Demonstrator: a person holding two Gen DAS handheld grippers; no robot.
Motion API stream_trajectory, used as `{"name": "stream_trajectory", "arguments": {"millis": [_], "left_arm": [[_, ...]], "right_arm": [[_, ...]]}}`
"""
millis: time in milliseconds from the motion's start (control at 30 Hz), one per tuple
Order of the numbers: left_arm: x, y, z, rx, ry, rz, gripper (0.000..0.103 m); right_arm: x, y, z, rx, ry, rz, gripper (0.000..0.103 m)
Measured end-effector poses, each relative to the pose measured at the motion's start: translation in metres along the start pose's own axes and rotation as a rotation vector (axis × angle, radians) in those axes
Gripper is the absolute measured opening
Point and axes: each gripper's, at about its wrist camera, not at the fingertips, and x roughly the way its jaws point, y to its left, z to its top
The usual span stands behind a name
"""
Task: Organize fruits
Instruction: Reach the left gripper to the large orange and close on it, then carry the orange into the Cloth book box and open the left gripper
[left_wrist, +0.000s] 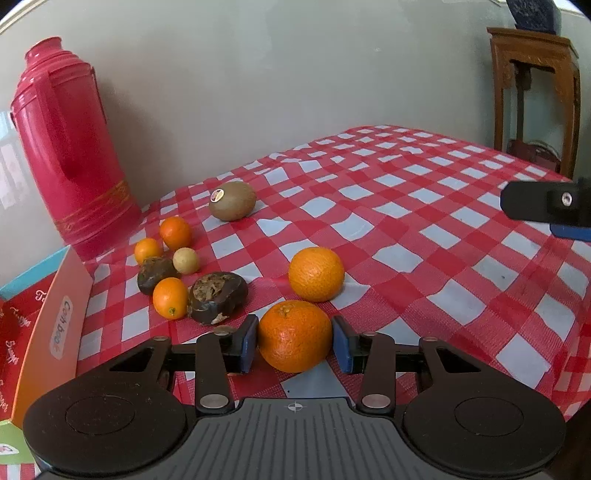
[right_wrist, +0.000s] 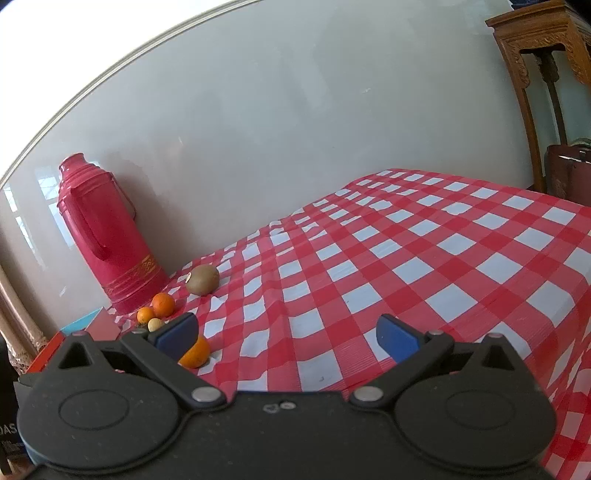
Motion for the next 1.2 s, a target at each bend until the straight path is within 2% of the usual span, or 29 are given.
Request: {"name": "stream_trajectory", "arguments": {"millis": [167, 400, 633, 933, 1200], "left_arm": [[-0.007, 0.007, 0.004, -0.024, -0.023, 0.016, 0.042], [-0.025, 0.033, 0.007, -0.069, -0.064, 0.075, 0.042], [-0.045, 0.086, 0.001, -0.148, -0.087, 0.212, 0.042], [-0.049, 0.187, -0.032, -0.338, -0.011, 0.446, 0.043], [-0.033, 0.237, -0.066, -0.512, 0.114, 0.532, 0.043]], "right_arm": [[0.002, 0.002, -0.001, -0.010, 0.005, -0.002, 0.097], [0.007, 0.010, -0.004, -0.026, 0.021, 0.009, 0.097], [0.015, 0.028, -0.011, -0.061, 0.046, 0.031, 0.098], [0.024, 0.053, -0.020, -0.115, 0.078, 0.062, 0.098], [0.031, 0.072, -0.028, -0.157, 0.101, 0.084, 0.098]]}}
